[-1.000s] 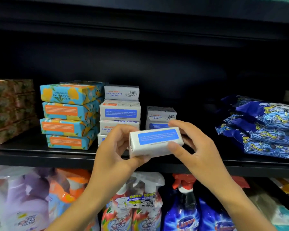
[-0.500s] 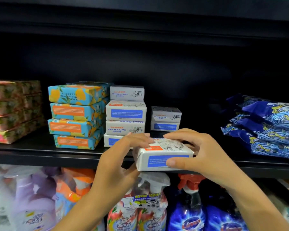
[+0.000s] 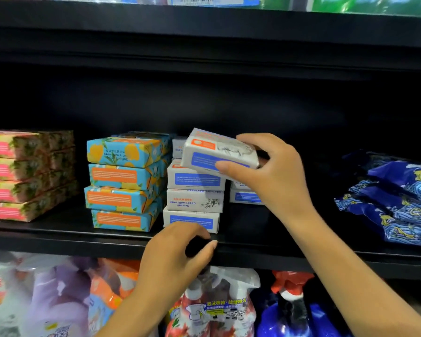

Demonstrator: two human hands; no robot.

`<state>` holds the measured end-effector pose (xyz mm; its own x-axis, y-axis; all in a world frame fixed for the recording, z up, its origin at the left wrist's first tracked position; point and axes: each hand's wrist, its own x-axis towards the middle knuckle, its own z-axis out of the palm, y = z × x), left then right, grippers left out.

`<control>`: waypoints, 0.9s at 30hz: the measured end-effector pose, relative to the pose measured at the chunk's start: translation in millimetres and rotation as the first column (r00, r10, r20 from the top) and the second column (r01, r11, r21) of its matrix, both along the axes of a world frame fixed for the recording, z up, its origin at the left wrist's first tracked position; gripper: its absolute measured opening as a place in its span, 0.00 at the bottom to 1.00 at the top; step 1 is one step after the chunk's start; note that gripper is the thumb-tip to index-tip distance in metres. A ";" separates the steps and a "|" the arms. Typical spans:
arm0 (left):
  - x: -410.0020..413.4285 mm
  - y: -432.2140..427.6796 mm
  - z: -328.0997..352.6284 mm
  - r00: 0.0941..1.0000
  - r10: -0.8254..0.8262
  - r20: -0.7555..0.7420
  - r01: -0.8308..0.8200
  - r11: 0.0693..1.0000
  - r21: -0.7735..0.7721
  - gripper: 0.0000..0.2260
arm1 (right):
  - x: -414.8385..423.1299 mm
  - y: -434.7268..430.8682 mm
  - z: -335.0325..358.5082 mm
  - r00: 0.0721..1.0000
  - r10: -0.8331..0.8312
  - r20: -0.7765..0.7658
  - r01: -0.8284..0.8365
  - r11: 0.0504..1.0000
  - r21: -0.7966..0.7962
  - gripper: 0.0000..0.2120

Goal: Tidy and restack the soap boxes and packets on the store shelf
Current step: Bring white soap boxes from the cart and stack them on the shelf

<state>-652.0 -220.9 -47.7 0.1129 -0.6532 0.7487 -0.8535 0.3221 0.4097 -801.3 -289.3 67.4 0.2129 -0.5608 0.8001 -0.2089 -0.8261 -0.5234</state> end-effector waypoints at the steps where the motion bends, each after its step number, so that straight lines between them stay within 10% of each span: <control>1: 1.0 -0.1 1.3 1.000 -0.003 -0.013 0.003 1.000 0.016 0.11 | 8.7 -5.1 3.5 0.999 -0.022 -0.031 0.022 1.000 0.002 0.28; 11: 0.4 1.8 5.6 0.999 -0.006 -0.035 0.009 0.997 0.075 0.08 | 38.6 -33.6 -2.1 0.931 -0.296 -0.215 0.233 0.933 -0.274 0.18; 17: 1.2 3.9 6.9 0.999 -0.019 -0.037 0.023 0.994 0.111 0.04 | -3.1 -53.5 -14.7 0.953 -0.291 0.085 0.303 0.930 -0.207 0.11; 23: -11.5 -5.5 13.8 0.997 -0.082 0.009 0.079 0.984 0.160 0.04 | -31.9 -95.4 -41.1 0.679 -0.448 -0.581 0.485 0.869 -0.103 0.26; 27: -17.8 -7.3 12.7 0.996 -0.086 -0.024 0.088 0.987 0.132 0.05 | -26.8 -97.8 -50.3 0.556 -0.526 -0.643 0.471 0.837 -0.277 0.19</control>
